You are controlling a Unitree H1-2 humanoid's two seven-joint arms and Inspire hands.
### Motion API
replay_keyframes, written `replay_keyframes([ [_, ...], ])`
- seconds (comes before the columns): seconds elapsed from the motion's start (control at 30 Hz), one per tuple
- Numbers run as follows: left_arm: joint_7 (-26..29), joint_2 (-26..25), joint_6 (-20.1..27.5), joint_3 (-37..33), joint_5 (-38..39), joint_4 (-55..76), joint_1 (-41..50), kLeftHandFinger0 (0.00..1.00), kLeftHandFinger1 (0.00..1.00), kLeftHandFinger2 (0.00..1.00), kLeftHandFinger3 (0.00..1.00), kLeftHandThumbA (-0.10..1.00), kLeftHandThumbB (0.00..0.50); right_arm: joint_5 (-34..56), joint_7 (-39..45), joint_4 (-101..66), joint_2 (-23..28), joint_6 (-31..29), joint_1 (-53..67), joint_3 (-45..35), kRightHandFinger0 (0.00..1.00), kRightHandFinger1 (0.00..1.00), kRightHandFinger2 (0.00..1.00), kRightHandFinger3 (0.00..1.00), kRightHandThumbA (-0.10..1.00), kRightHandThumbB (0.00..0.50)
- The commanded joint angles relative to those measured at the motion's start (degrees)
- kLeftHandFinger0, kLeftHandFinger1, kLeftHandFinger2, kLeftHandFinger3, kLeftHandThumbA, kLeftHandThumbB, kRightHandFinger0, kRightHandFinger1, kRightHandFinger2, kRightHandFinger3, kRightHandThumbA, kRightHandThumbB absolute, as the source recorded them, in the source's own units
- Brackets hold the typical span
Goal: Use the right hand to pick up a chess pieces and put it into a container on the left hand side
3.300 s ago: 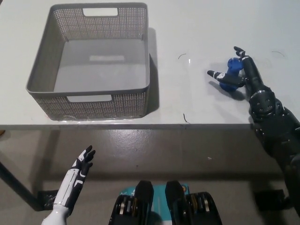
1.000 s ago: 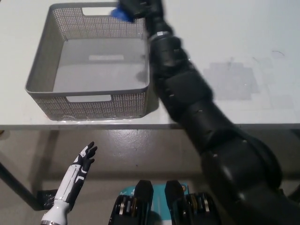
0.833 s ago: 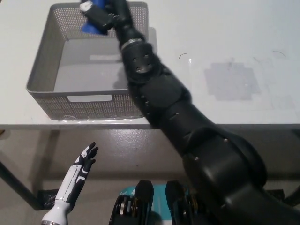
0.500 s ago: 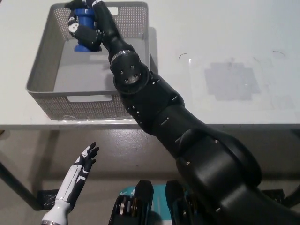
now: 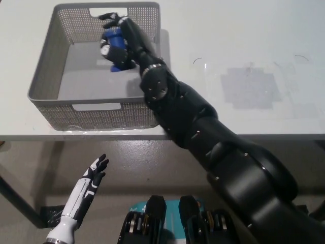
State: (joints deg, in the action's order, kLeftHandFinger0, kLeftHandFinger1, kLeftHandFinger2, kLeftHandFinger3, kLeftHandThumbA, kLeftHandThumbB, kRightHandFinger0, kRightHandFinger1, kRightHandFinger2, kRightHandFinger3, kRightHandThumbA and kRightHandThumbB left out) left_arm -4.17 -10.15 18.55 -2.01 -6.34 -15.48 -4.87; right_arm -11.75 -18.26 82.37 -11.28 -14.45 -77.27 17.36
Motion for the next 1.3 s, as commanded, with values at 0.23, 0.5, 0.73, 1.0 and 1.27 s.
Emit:
replay_keyframes([
  [0.23, -0.6, -1.4, 0.3, -0.2, -0.3, 1.3, -1.4, 1.0, 1.0, 1.0, 1.0, 1.0, 0.348, -3.2, 3.4, -0.3, 1.4, 5.2, -2.8, 1.7, 0.22, 0.39, 0.52, 0.64, 0.07, 0.257],
  [0.5, -0.9, -1.7, 0.4, -0.2, -0.1, 1.5, -1.6, 1.0, 1.0, 1.0, 1.0, 1.0, 0.336, -4.5, 12.3, -0.3, 3.3, 7.6, -2.0, 2.8, 1.0, 1.0, 1.0, 1.0, 0.85, 0.36],
  [0.73, -0.9, -2.1, 0.0, -0.6, -0.5, 1.4, -1.9, 1.0, 1.0, 1.0, 1.0, 1.0, 0.354, -4.2, 14.0, -0.8, 4.7, 7.4, -1.8, 2.2, 1.0, 1.0, 1.0, 1.0, 1.0, 0.438],
  [1.0, -0.7, -2.0, -0.1, -0.8, -0.6, 1.5, -1.5, 1.0, 1.0, 1.0, 1.0, 1.0, 0.339, -2.3, 14.0, -1.7, 6.5, 4.3, -2.7, -0.6, 1.0, 1.0, 1.0, 1.0, 1.0, 0.454],
  [1.27, -0.9, -2.2, -0.3, -0.8, -0.8, 1.1, -1.3, 1.0, 1.0, 1.0, 1.0, 1.0, 0.364, 0.6, 14.4, -6.9, 9.6, 0.7, -5.7, -5.9, 1.0, 1.0, 1.0, 1.0, 1.0, 0.426],
])
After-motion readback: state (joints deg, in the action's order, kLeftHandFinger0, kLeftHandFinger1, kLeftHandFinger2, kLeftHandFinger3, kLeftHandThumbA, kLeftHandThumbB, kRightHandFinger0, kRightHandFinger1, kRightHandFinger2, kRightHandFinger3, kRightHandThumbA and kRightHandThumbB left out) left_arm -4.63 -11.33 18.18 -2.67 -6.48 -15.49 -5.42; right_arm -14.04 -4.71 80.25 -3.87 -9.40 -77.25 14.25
